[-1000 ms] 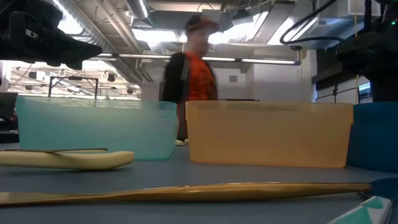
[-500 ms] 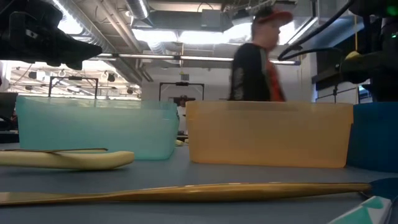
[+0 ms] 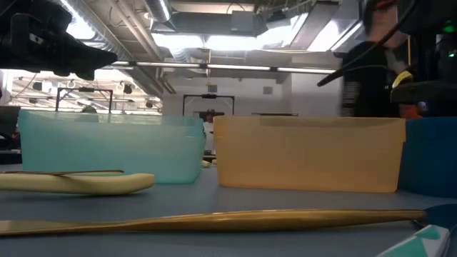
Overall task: Sort silverware by color (type)
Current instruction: Put the yellow knife into the blue bin
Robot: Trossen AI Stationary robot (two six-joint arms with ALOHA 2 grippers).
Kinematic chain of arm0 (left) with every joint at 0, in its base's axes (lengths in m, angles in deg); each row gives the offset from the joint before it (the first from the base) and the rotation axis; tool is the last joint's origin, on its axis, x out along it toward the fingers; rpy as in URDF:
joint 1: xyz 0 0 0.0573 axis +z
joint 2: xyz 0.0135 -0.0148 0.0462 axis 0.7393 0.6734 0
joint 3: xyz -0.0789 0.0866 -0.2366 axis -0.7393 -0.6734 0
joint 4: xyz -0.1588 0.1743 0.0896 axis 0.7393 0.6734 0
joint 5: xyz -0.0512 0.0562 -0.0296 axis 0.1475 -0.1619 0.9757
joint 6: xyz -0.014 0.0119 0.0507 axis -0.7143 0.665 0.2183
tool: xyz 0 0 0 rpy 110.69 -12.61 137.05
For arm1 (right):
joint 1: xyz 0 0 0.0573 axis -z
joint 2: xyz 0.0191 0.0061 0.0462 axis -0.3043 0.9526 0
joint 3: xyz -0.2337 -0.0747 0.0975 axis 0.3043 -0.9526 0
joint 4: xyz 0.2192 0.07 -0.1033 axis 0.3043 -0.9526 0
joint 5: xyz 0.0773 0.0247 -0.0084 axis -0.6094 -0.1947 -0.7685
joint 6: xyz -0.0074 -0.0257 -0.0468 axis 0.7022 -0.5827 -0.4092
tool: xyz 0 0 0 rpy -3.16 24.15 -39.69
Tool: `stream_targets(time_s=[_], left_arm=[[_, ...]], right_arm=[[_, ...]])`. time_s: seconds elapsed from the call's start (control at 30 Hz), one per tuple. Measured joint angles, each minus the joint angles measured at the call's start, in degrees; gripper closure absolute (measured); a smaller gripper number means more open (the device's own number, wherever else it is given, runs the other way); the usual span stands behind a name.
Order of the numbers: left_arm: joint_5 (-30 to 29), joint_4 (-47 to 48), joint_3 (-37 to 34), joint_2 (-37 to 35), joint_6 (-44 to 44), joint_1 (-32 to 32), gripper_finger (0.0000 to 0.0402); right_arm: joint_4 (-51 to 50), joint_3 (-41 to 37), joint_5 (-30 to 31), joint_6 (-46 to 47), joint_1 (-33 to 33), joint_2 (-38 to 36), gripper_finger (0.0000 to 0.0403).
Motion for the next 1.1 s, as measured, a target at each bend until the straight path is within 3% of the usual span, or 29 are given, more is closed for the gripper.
stream_targets(time_s=[1.1], left_arm=[[0.02,0.02,0.0,0.0,0.02,0.0,0.0401]], right_arm=[[1.94,0.04,-0.04,0.09,0.0,2.47,0.0345]])
